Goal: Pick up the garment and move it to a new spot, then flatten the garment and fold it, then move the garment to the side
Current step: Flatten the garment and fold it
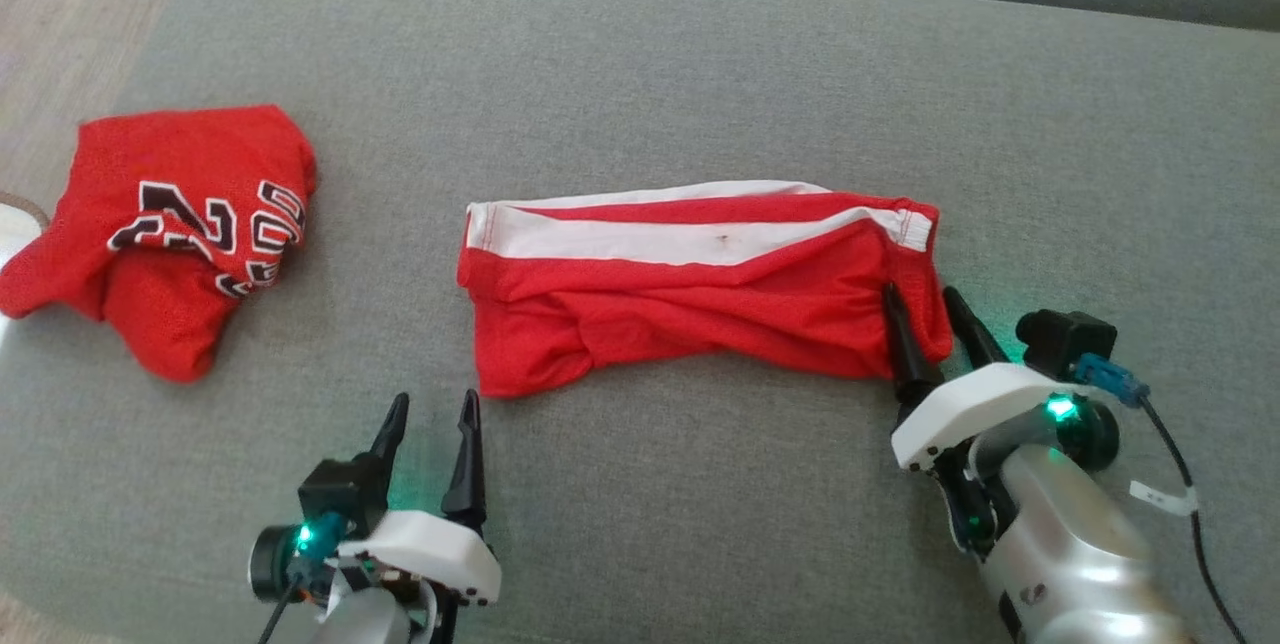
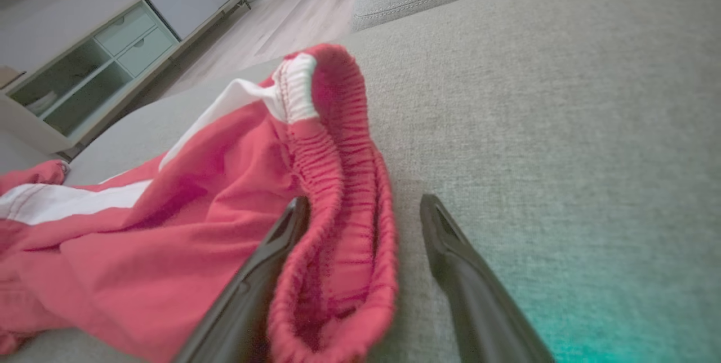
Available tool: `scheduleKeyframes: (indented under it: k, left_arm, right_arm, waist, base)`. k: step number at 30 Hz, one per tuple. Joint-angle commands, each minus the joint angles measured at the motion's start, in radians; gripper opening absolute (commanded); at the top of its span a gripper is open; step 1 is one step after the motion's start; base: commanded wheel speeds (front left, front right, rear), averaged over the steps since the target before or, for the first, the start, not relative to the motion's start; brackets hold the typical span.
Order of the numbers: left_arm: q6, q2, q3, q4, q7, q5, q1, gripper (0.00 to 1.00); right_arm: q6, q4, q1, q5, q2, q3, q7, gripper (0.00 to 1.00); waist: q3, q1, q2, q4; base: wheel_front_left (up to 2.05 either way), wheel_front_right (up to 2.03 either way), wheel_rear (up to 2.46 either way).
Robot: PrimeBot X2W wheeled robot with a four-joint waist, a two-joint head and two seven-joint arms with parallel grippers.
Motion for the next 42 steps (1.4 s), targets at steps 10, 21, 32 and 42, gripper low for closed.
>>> scheduleKeyframes:
  k: [10, 21, 32, 42]
  left_arm:
    - [0.005, 0.006, 0.03, -0.021, -0.013, 0.023, 0.005, 1.0]
    - [-0.013, 0.006, 0.011, -0.012, -0.013, 0.02, 0.071, 1.0]
    - [-0.004, 0.006, -0.046, 0.007, -0.013, -0.004, 0.072, 1.0]
    - [-0.002, 0.006, -0.061, 0.021, -0.013, 0.002, 0.059, 1.0]
  right_arm:
    - [-0.001, -0.02, 0.056, 0.123, 0.015, -0.01, 0.0, 0.0]
    - [-0.001, -0.124, 0.138, 0.023, -0.004, -0.24, -0.001, 0.0]
    - [-0.001, -0.356, 0.121, 0.191, 0.015, 0.015, 0.066, 0.0]
    - [-0.001, -0.321, 0.036, 0.276, 0.015, 0.236, 0.054, 0.0]
  waist:
    - [-0.034, -0.0001, 0.0, -0.04]
    - [-0.11, -0.0001, 0.0, -0.115]
    - [-0.129, -0.0001, 0.0, -0.076]
    - [-0.101, -0.0001, 0.0, 0.084]
  base:
    - [0.0, 0.0, 0.0]
    - [0.0, 0.0, 0.0]
    - [0.0, 0.0, 0.0]
    - [0.0, 0.0, 0.0]
